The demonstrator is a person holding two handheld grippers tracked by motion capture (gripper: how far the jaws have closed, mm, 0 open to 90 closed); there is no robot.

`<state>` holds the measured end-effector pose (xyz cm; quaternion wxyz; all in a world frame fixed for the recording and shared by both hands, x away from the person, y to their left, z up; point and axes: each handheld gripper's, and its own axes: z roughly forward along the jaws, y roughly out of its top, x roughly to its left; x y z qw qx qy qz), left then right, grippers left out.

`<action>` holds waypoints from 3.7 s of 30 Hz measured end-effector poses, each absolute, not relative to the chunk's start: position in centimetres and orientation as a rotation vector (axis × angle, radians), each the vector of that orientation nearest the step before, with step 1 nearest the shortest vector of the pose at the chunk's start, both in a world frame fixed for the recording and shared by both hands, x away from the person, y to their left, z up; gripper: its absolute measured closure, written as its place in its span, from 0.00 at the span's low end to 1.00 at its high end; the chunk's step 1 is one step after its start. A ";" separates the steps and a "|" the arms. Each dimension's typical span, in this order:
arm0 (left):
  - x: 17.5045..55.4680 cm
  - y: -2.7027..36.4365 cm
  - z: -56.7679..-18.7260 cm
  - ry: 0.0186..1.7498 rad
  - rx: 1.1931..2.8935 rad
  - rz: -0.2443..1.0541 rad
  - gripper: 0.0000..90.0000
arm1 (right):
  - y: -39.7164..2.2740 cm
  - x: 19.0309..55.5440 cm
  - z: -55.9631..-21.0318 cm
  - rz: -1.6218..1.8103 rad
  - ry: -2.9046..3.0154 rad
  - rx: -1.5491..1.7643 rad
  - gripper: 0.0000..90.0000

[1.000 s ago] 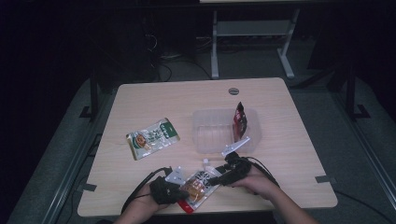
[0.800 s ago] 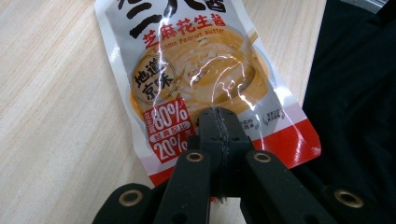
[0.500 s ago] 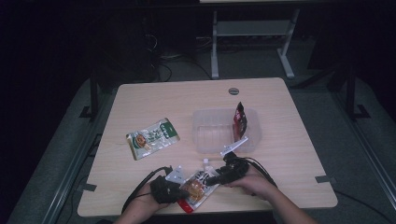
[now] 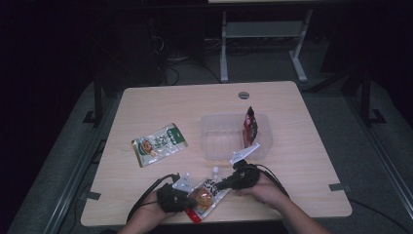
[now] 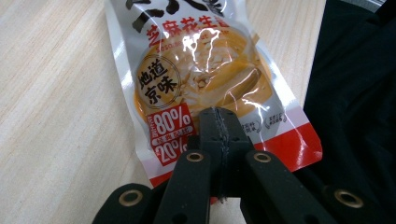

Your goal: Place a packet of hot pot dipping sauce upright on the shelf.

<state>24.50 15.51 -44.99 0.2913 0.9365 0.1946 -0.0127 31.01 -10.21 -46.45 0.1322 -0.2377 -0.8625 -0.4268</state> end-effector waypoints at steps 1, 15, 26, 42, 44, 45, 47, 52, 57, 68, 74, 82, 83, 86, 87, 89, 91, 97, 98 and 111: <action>24.5 15.6 -45.0 0.522 2.495 -0.037 1.00 | -10.3 30.9 -46.2 -1.249 -2.492 -0.680 0.99; 25.4 16.2 -44.5 0.556 2.441 0.019 1.00 | -10.8 30.0 -43.0 -1.488 -2.315 -0.591 1.00; 25.0 15.0 -44.3 0.502 2.398 0.014 1.00 | -9.8 29.2 -41.4 -1.620 -2.232 -0.546 1.00; 25.4 16.5 -43.8 0.535 2.360 0.038 1.00 | -11.5 29.6 -38.9 -1.707 -2.292 -0.555 1.00; 25.4 16.7 -43.7 0.527 2.373 0.035 1.00 | -11.8 29.7 -38.5 -1.721 -2.292 -0.557 1.00; 25.4 16.7 -43.7 0.526 2.374 0.036 0.99 | -12.1 29.8 -38.3 -1.732 -2.292 -0.560 0.99; 25.4 16.8 -43.8 0.549 2.358 0.022 0.98 | -12.4 29.9 -37.9 -1.744 -2.286 -0.569 0.99; 25.4 17.0 -43.9 0.546 2.361 0.019 0.95 | -13.1 30.5 -36.8 -1.782 -2.304 -0.572 1.00; 25.5 17.1 -43.9 0.548 2.370 0.019 0.89 | -14.1 30.8 -35.6 -1.813 -2.306 -0.591 0.99; 25.9 17.2 -44.3 0.599 2.370 0.027 0.64 | -17.7 32.6 -32.7 -1.904 -2.319 -0.665 0.99; 26.0 17.4 -44.3 0.599 2.369 0.037 0.59 | -19.5 33.2 -31.3 -1.966 -2.305 -0.709 1.00; 26.0 17.4 -44.4 0.620 2.347 0.038 0.57 | -22.0 33.7 -29.2 -2.069 -2.289 -0.751 1.00; 26.0 17.5 -44.4 0.620 2.347 0.040 0.57 | -22.2 33.7 -29.0 -2.075 -2.291 -0.757 1.00; 26.1 17.6 -44.3 0.612 2.359 0.041 0.57 | -23.4 33.8 -28.2 -2.105 -2.293 -0.783 1.00; 26.1 17.6 -44.3 0.612 2.360 0.043 0.57 | -23.7 33.7 -28.0 -2.114 -2.288 -0.792 1.00; 26.1 17.6 -44.3 0.612 2.361 0.042 0.57 | -24.5 33.7 -27.5 -2.128 -2.294 -0.807 1.00; 26.0 17.5 -44.4 0.621 2.353 0.040 0.57 | -25.2 33.7 -27.1 -2.142 -2.299 -0.828 1.00; 26.1 17.5 -44.4 0.622 2.351 0.040 0.57 | -27.5 34.0 -26.8 -2.162 -2.311 -0.905 1.00; 26.1 17.5 -44.4 0.623 2.349 0.040 0.57 | -28.0 34.1 -26.9 -2.156 -2.313 -0.924 1.00; 26.1 17.5 -44.4 0.621 2.361 0.039 0.57 | -30.4 36.2 -29.5 -2.075 -2.319 -0.983 1.00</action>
